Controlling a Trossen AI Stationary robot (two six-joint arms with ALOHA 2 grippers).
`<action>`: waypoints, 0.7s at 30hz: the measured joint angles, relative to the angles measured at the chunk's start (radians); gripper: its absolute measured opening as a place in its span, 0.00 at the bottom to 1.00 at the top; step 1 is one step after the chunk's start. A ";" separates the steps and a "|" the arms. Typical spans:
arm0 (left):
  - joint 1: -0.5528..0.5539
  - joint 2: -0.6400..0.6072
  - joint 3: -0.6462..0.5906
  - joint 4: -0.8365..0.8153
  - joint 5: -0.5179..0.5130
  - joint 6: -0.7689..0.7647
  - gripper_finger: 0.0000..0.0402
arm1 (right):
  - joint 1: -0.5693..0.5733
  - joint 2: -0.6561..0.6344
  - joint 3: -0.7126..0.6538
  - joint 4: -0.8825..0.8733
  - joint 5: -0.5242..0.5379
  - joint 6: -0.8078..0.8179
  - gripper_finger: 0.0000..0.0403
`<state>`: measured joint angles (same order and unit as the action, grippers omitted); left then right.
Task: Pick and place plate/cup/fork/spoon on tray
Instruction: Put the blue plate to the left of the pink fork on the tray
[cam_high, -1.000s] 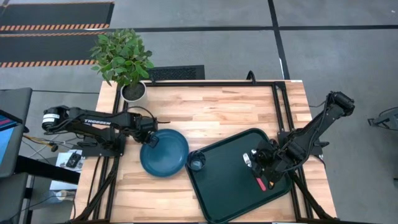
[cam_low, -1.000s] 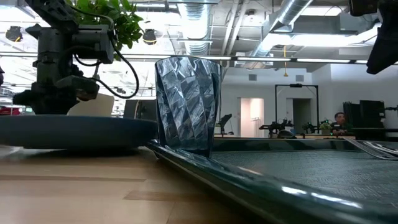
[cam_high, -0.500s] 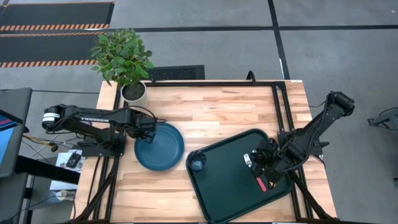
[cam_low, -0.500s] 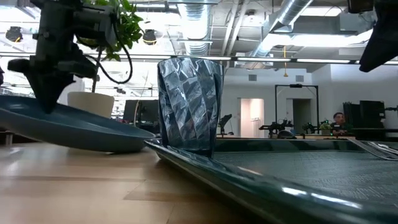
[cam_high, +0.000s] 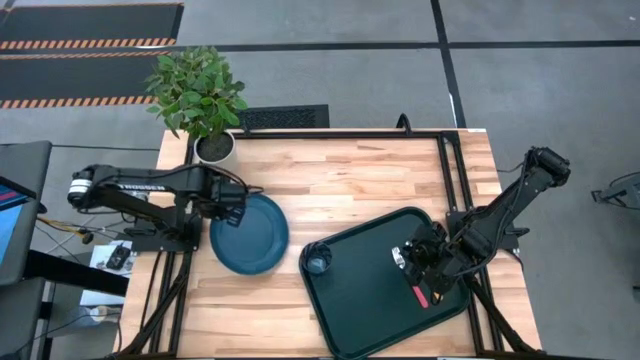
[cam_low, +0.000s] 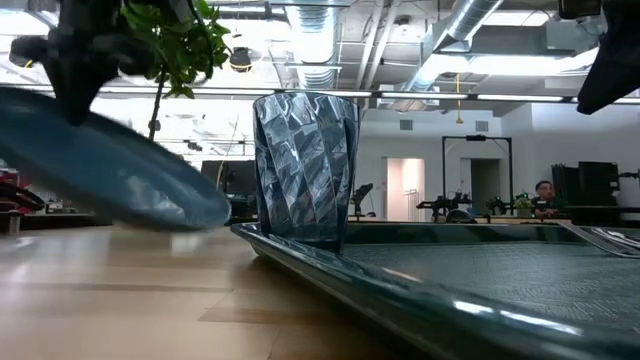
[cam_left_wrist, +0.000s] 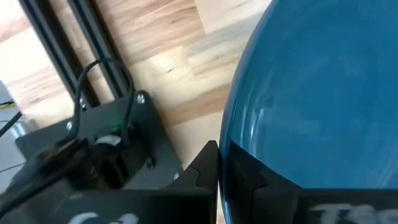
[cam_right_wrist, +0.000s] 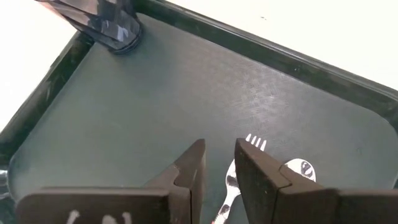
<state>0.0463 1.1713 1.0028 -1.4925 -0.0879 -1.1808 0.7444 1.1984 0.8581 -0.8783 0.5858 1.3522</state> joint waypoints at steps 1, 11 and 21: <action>-0.013 0.000 0.025 -0.023 0.004 -0.013 0.00 | 0.000 0.000 0.000 -0.001 0.000 -0.001 0.28; -0.149 -0.025 0.258 -0.081 -0.033 -0.166 0.00 | 0.000 0.000 0.000 0.004 0.016 -0.024 0.28; -0.351 -0.042 0.511 -0.056 -0.294 -0.329 0.00 | 0.000 0.000 0.000 0.005 0.017 -0.026 0.28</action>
<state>-0.3046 1.1292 1.5139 -1.5486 -0.3819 -1.5100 0.7444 1.1984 0.8581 -0.8737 0.6025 1.3266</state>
